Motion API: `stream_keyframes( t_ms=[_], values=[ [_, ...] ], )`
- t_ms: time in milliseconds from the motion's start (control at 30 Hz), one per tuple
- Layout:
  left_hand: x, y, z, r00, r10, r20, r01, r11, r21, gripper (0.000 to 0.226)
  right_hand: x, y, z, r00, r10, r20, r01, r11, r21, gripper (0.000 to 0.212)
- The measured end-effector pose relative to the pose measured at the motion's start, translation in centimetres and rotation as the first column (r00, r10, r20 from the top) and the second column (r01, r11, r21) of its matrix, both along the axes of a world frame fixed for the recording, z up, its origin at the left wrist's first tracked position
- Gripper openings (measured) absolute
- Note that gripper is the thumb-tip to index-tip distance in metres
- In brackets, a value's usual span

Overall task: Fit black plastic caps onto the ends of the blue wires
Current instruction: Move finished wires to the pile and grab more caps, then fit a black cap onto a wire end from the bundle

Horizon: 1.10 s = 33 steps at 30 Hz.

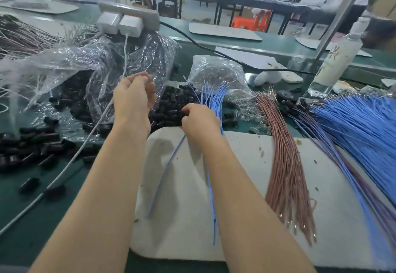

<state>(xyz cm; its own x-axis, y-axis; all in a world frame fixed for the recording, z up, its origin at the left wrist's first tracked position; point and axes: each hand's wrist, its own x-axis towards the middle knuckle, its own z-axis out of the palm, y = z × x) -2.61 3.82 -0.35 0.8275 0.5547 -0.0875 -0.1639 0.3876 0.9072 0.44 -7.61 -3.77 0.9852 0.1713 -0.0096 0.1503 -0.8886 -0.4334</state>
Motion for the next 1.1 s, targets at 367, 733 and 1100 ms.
stream_keyframes(
  t_ms=[367,733,1100],
  values=[
    [0.0,-2.1,-0.8,0.995,-0.093,-0.040,0.095,0.994,0.060,0.016,0.1,0.2,0.1,0.992,-0.125,0.019,0.125,0.991,-0.039,0.032],
    [1.0,-3.8,-2.1,0.974,-0.200,-0.105,0.209,0.974,0.088,0.015,0.3,-0.3,-0.2,0.992,-0.124,0.014,0.122,0.989,0.086,0.032],
    [0.9,-2.2,-2.4,0.981,-0.155,-0.117,0.161,0.986,0.048,0.015,0.5,0.6,-0.2,0.995,-0.092,0.040,0.086,0.987,0.135,0.037]
  ],
)
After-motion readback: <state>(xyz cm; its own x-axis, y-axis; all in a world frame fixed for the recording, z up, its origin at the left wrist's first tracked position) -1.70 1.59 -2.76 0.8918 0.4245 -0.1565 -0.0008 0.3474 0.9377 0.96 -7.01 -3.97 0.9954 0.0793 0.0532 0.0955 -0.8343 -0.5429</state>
